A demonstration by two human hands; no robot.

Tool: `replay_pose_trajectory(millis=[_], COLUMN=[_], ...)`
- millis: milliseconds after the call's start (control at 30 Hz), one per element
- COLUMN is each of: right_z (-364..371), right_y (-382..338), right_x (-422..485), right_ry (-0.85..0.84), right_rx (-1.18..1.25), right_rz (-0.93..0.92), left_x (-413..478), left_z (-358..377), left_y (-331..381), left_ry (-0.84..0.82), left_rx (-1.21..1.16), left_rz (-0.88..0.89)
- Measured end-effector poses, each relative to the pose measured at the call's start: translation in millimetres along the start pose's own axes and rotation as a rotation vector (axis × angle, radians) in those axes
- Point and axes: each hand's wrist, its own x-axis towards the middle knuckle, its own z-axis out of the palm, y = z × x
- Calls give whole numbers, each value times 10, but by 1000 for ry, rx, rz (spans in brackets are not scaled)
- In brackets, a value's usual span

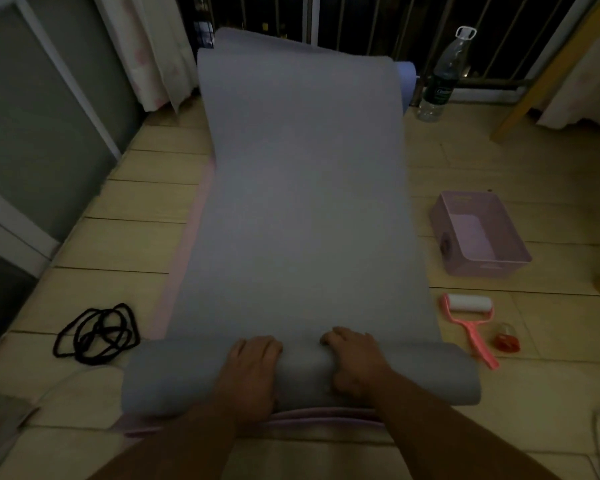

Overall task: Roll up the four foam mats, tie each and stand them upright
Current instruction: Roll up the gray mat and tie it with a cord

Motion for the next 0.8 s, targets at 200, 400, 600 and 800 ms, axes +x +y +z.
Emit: replay_pose_trajectory(millis=[200,400,600,800], right_z=[138,35,-169,-509], right_y=[-22,17,-122,-185], right_x=[-87,-76,-51,57], right_ry=[218,114,117,-73], right_rx=[-97,-154,-165,-135], right_rz=[-58,-91,14,19], left_x=[147,367,470,401], left_z=[-139,-250,-468,-558], left_y=[70,53,2,45], left_ry=[-282,-200,-187,-217], left_rx=[167,80,48,158], left_rz=[-119,-199,-173,-21])
